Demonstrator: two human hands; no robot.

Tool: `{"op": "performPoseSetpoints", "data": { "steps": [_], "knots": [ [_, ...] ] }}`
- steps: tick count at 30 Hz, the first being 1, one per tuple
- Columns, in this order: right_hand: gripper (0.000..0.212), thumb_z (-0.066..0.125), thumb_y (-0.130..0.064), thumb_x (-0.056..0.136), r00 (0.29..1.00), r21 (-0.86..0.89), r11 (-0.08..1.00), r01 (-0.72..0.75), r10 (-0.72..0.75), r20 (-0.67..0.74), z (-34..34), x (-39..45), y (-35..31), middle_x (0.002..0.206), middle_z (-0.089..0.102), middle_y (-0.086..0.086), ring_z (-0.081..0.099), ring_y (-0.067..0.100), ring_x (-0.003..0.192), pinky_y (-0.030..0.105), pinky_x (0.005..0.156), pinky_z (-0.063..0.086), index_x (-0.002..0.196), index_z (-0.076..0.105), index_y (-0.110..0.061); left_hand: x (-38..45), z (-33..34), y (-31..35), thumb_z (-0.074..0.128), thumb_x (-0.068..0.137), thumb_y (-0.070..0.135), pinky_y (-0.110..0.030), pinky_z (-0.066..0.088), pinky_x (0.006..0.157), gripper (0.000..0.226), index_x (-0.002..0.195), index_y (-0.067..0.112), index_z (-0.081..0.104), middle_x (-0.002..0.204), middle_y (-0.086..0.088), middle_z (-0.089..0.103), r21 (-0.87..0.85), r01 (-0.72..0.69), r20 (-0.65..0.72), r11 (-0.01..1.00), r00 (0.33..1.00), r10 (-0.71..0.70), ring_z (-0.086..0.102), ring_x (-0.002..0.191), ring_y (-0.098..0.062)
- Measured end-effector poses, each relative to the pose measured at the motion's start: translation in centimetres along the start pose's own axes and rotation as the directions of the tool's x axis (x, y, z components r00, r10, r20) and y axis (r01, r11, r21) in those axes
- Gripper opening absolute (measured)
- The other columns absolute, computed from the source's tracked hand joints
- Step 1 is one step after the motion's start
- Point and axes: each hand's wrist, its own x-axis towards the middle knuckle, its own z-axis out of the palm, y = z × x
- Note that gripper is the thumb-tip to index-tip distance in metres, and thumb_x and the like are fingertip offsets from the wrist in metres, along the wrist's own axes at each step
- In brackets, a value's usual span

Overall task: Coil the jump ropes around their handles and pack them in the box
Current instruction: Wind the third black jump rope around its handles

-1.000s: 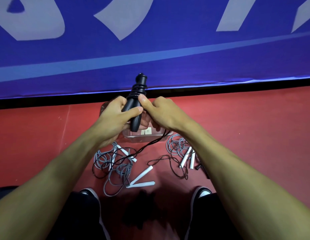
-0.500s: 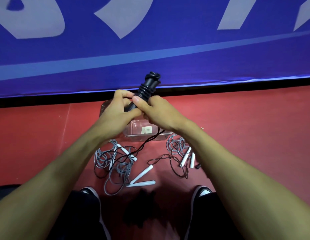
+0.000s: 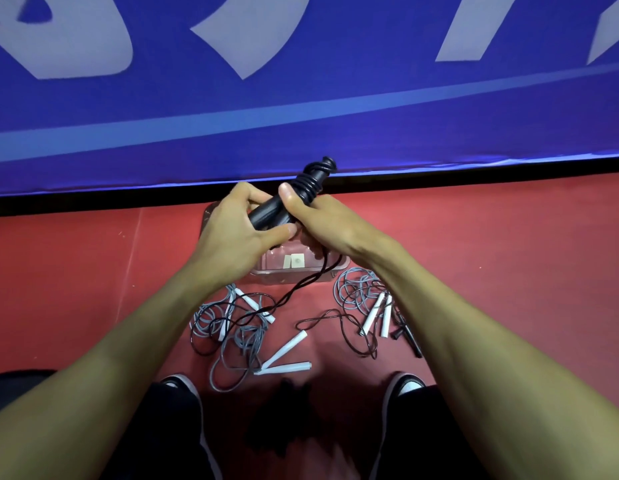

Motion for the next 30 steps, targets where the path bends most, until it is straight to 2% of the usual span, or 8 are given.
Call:
{"op": "performPoseSetpoints", "data": {
  "steps": [3,7,11,13,17,22,26,30],
  "knots": [
    [0.058,0.037,-0.053,0.105,0.998,-0.046,0.998,0.038,-0.04,-0.044,0.5,0.0,-0.2,0.05,0.051,-0.008,0.046,0.01,0.046,0.034,0.056,0.045,0.062,0.056,-0.019,0.0,0.4,0.4,0.087,0.074,0.017,-0.011,0.044,0.057,0.047,0.1,0.016,0.048,0.085,0.005,0.064,0.079,-0.038,-0.079,0.996,0.996,0.044,0.061,0.065,0.004],
    [0.061,0.041,-0.048,0.105,0.992,-0.106,0.989,0.106,-0.112,-0.061,0.6,0.5,-0.1,0.04,0.038,-0.009,0.035,0.007,0.04,0.031,0.055,0.033,0.051,0.038,-0.02,0.5,-0.2,0.6,0.081,0.073,-0.01,-0.032,0.062,0.066,0.05,0.107,0.005,0.049,0.103,-0.019,0.062,-0.43,0.174,0.123,0.886,0.983,-0.133,0.074,0.076,-0.016],
    [0.063,0.037,-0.051,0.105,0.993,-0.172,0.979,0.105,-0.113,-0.034,0.6,0.1,0.0,0.044,0.046,-0.008,0.042,0.008,0.045,0.035,0.058,0.046,0.053,0.05,-0.018,0.1,-0.5,0.9,0.067,0.088,-0.008,-0.022,0.055,0.059,0.018,0.104,0.001,0.064,0.078,-0.007,0.071,-0.366,0.141,0.305,0.92,0.952,-0.024,0.068,0.064,-0.013],
    [0.061,0.033,-0.054,0.105,0.994,-0.212,0.973,0.093,-0.104,-0.043,0.7,-0.3,-0.2,0.049,0.052,-0.007,0.05,0.01,0.051,0.037,0.063,0.052,0.063,0.061,-0.02,0.0,-0.2,0.7,0.068,0.089,-0.005,-0.022,0.048,0.052,0.013,0.095,0.006,0.065,0.065,0.001,0.067,-0.243,0.031,0.237,0.97,0.971,0.029,0.059,0.053,-0.011],
    [0.067,0.028,-0.064,0.101,0.997,-0.264,0.964,0.041,-0.057,-0.051,0.8,-0.6,-0.7,0.068,0.064,0.005,0.057,0.019,0.062,0.038,0.066,0.052,0.071,0.063,-0.016,0.2,0.4,-0.3,0.075,0.082,0.013,-0.032,0.047,0.058,0.019,0.094,0.023,0.064,0.07,0.006,0.065,0.107,-0.137,0.011,0.985,0.99,0.137,0.059,0.061,-0.016],
    [0.061,0.027,-0.064,0.101,0.999,-0.234,0.972,0.034,-0.041,-0.025,0.9,-0.9,-1.0,0.065,0.06,-0.003,0.053,0.012,0.06,0.029,0.062,0.04,0.064,0.052,-0.022,-0.4,1.1,-0.2,0.061,0.091,0.005,-0.011,0.038,0.064,0.018,0.098,0.02,0.056,0.085,0.011,0.062,0.237,-0.27,-0.006,0.933,0.96,0.28,0.058,0.076,0.003],
    [0.061,0.03,-0.061,0.103,0.998,-0.168,0.986,0.007,-0.017,-0.062,0.8,-0.5,-0.6,0.052,0.046,-0.01,0.04,0.003,0.042,0.027,0.054,0.035,0.06,0.045,-0.02,0.4,1.5,-0.4,0.054,0.093,0.028,-0.032,0.045,0.083,0.017,0.11,0.026,0.056,0.108,0.002,0.062,0.117,-0.172,0.157,0.978,0.976,0.153,0.059,0.095,-0.012],
    [0.059,0.028,-0.059,0.104,0.999,-0.109,0.994,0.019,-0.023,-0.036,0.6,0.0,-0.3,0.052,0.043,-0.008,0.036,0.007,0.044,0.029,0.056,0.031,0.068,0.048,-0.016,1.0,1.1,-0.6,0.05,0.078,0.046,-0.039,0.048,0.071,0.029,0.102,0.038,0.064,0.084,0.007,0.063,-0.176,0.046,0.22,0.983,0.975,-0.006,0.057,0.071,-0.016]
  ]
}}
